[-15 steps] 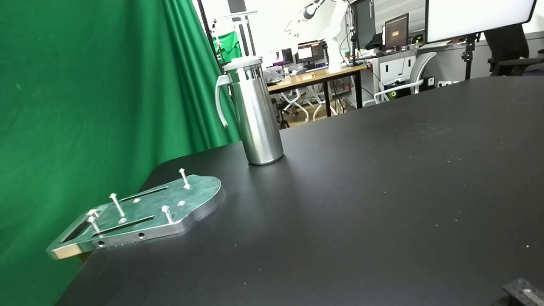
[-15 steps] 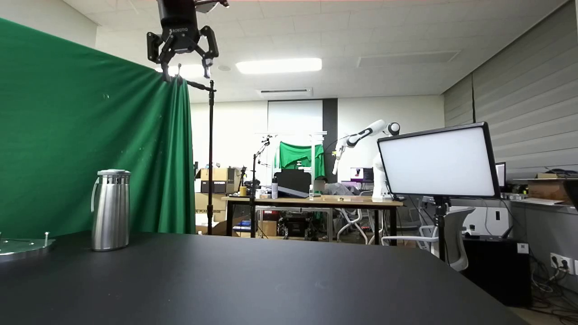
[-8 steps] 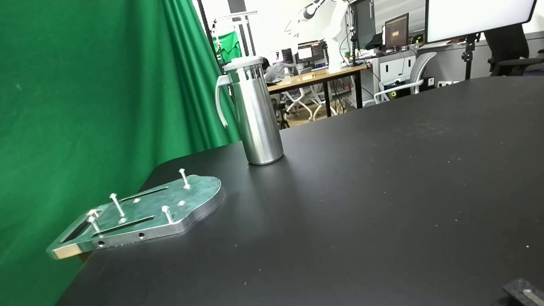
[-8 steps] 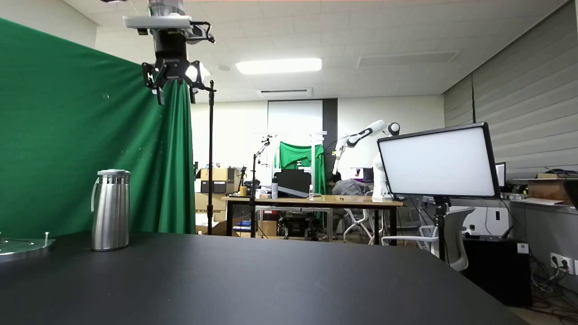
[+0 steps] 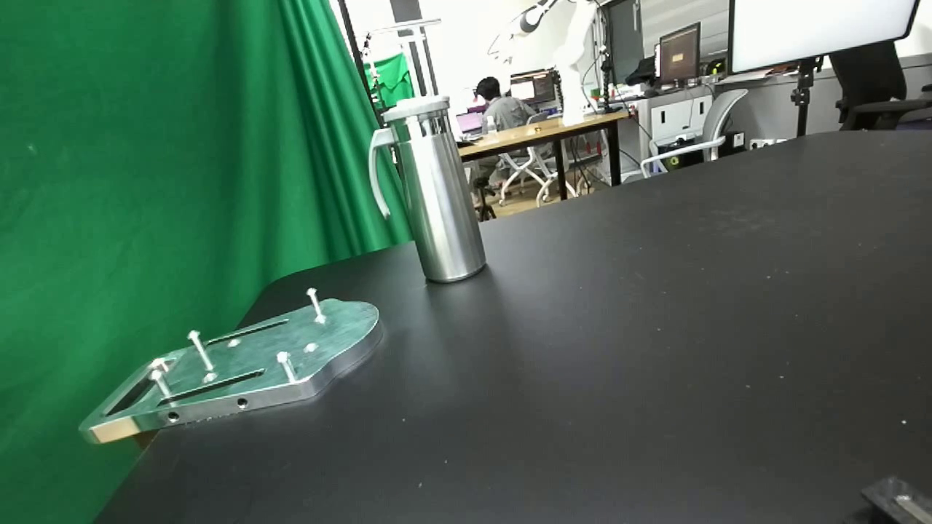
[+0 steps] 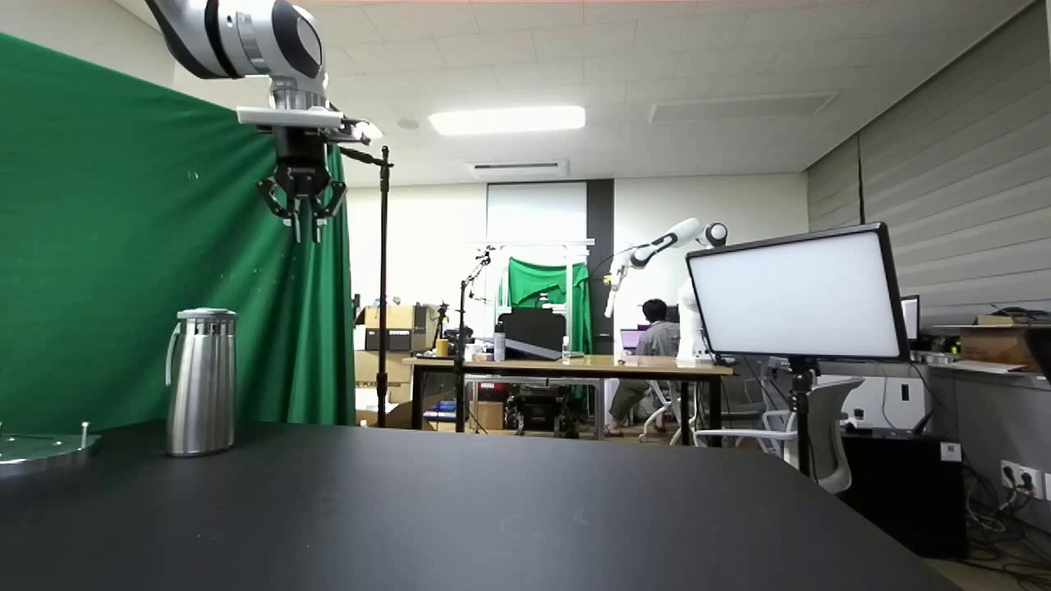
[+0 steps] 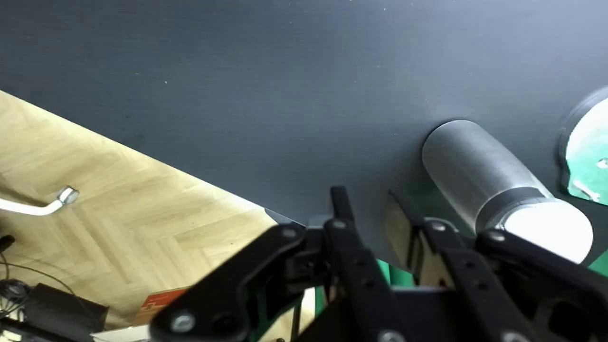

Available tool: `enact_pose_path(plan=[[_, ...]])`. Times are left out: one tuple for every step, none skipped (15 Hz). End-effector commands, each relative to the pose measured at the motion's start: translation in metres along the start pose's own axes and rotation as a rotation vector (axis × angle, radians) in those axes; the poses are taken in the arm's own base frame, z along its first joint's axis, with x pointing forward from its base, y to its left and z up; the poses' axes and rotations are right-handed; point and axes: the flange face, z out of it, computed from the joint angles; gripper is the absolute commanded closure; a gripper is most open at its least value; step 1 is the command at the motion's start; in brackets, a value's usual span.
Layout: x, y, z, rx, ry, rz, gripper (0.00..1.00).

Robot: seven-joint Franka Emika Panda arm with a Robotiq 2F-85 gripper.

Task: Open the mouth of the flask

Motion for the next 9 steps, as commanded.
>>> enact_pose_path(plan=[[0.044, -0.015, 0.005, 0.047, -0.052, -0.059, 0.99], [0.052, -0.022, 0.007, 0.058, -0.067, -0.074, 1.00], [0.059, -0.028, 0.009, 0.071, -0.083, -0.089, 1.00], [0.065, -0.036, 0.011, 0.091, -0.101, -0.106, 1.00], [0.070, -0.042, 0.012, 0.109, -0.117, -0.124, 1.00], [0.072, -0.047, 0.014, 0.113, -0.147, -0.113, 1.00], [0.060, -0.045, 0.018, 0.089, -0.121, -0.110, 1.00], [0.063, -0.049, 0.020, 0.093, -0.127, -0.116, 0.99], [0.064, -0.050, 0.024, 0.093, -0.128, -0.118, 0.99]])
